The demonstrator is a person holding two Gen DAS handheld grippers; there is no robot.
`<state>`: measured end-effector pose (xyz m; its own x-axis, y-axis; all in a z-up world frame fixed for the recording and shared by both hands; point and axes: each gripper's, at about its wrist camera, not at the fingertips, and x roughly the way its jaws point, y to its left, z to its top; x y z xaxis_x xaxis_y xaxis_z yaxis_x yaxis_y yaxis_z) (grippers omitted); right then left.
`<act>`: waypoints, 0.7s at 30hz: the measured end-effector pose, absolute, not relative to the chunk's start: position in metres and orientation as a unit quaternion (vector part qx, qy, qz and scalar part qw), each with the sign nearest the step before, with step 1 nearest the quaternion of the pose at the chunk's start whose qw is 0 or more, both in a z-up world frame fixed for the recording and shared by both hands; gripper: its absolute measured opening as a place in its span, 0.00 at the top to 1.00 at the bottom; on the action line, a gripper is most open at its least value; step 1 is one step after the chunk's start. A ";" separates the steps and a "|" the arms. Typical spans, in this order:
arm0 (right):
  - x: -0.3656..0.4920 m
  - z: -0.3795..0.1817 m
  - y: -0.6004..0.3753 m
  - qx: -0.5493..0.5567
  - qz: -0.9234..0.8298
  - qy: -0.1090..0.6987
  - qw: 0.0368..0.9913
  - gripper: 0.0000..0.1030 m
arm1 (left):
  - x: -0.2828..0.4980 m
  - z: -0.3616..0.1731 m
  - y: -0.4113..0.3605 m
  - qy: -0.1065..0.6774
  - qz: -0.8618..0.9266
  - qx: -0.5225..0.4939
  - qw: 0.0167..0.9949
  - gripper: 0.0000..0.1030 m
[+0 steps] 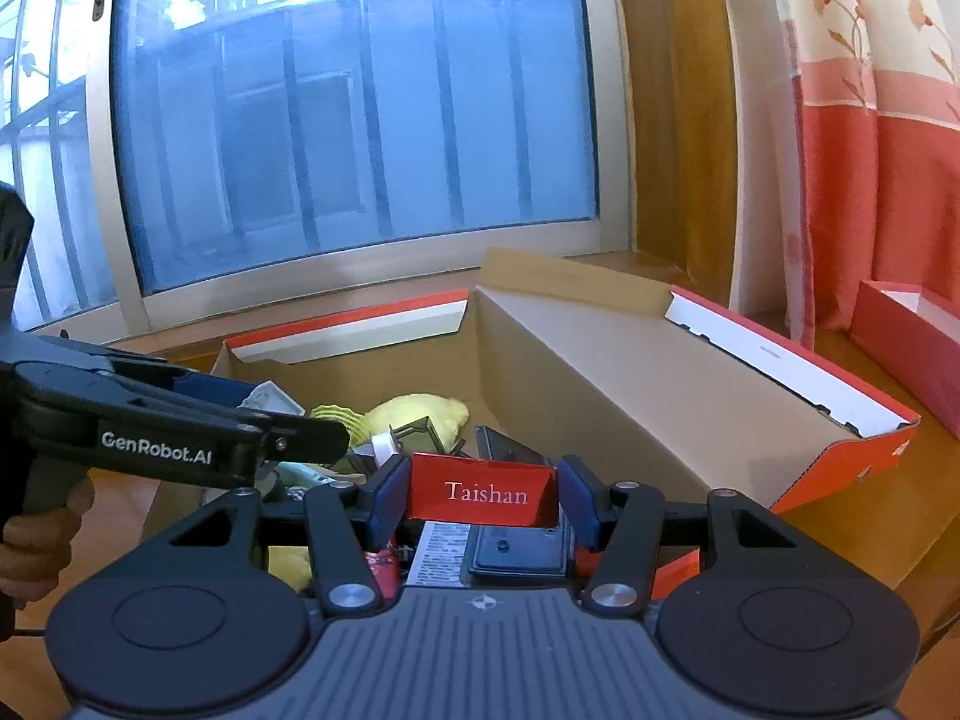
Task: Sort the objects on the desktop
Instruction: 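Lower both held items into the box and open both grippers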
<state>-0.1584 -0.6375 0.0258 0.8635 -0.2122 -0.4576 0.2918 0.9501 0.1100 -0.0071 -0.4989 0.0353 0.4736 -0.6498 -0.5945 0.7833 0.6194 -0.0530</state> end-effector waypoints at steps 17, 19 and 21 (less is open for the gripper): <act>-0.156 0.029 -0.641 0.099 -0.150 0.243 0.953 0.33 | -0.016 0.048 -0.494 0.291 -0.401 0.116 0.861 0.17; -0.158 0.033 -0.641 0.100 -0.146 0.248 0.953 0.28 | -0.019 0.054 -0.492 0.293 -0.394 0.121 0.863 0.09; -0.160 0.039 -0.641 0.095 -0.142 0.254 0.952 0.23 | -0.022 0.061 -0.492 0.295 -0.386 0.129 0.864 0.05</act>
<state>-0.1596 -0.6412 0.0393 0.8307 -0.2223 -0.5105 0.3187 0.9416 0.1086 -0.0223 -0.4917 0.0606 0.5273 -0.5917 -0.6098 0.7435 0.6687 -0.0059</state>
